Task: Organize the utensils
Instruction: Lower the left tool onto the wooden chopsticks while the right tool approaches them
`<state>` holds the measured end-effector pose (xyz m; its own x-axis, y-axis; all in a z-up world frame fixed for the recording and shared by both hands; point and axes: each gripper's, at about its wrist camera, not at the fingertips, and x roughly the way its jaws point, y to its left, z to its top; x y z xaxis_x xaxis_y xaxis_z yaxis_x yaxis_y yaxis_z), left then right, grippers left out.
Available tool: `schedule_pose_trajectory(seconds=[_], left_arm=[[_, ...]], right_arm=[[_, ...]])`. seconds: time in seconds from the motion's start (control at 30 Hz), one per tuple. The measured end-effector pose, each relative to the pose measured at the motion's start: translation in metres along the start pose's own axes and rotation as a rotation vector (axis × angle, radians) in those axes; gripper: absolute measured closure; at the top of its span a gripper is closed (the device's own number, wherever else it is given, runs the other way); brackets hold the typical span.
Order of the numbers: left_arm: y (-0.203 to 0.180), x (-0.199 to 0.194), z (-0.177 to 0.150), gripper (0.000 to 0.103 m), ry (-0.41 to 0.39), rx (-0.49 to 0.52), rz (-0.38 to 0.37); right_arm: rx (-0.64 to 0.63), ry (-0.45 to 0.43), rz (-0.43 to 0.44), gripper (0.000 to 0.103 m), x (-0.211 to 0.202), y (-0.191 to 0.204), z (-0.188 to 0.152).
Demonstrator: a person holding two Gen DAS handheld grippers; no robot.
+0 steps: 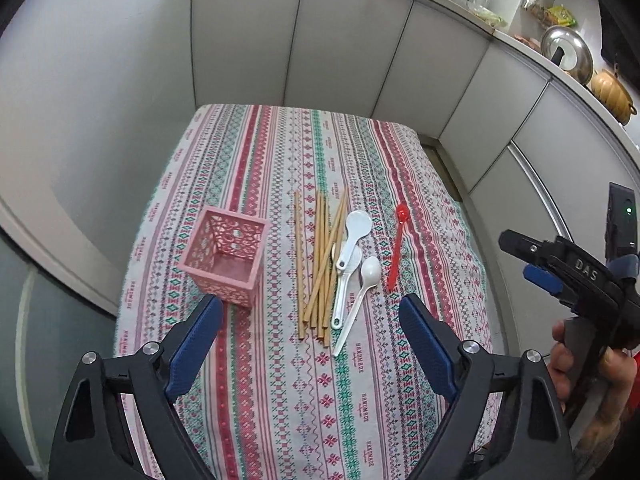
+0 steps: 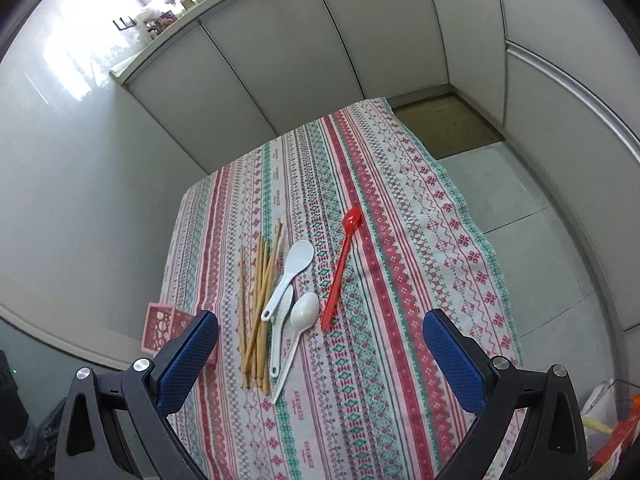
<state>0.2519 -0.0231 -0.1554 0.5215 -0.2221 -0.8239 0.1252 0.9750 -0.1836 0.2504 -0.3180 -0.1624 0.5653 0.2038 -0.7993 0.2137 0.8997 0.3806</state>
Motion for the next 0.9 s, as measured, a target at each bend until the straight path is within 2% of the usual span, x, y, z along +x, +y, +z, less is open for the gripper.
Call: schedule_pose_trajectory(seconds=[0.13, 0.23, 0.33, 0.4, 0.43, 0.6, 0.7, 0.9], left_arm=[[-0.017, 0.035, 0.021, 0.023, 0.055, 0.023, -0.036], [-0.027, 0.062, 0.035, 0.029, 0.078, 0.012, -0.055], [-0.039, 0.095, 0.043, 0.043, 0.124, 0.014, -0.053], [-0.048, 0.119, 0.049, 0.048, 0.146, 0.031, -0.049], [-0.051, 0.130, 0.053, 0.051, 0.156, 0.036, -0.041], [-0.062, 0.185, 0.071, 0.055, 0.186, 0.054, 0.038], [-0.063, 0.210, 0.077, 0.063, 0.206, 0.074, 0.080], [-0.071, 0.242, 0.082, 0.075, 0.209, 0.158, 0.129]], right_arm=[[0.030, 0.046, 0.001, 0.001, 0.033, -0.020, 0.004], [0.081, 0.067, 0.028, 0.001, 0.041, -0.036, 0.009], [0.089, 0.058, 0.001, 0.003, 0.046, -0.048, 0.012], [0.104, 0.082, 0.009, 0.008, 0.053, -0.056, 0.011], [0.117, 0.093, 0.012, 0.008, 0.057, -0.060, 0.010], [0.129, 0.103, -0.016, 0.018, 0.064, -0.071, 0.010], [0.137, 0.101, -0.022, 0.023, 0.066, -0.072, 0.010], [0.128, 0.097, -0.030, 0.025, 0.070, -0.069, 0.012]])
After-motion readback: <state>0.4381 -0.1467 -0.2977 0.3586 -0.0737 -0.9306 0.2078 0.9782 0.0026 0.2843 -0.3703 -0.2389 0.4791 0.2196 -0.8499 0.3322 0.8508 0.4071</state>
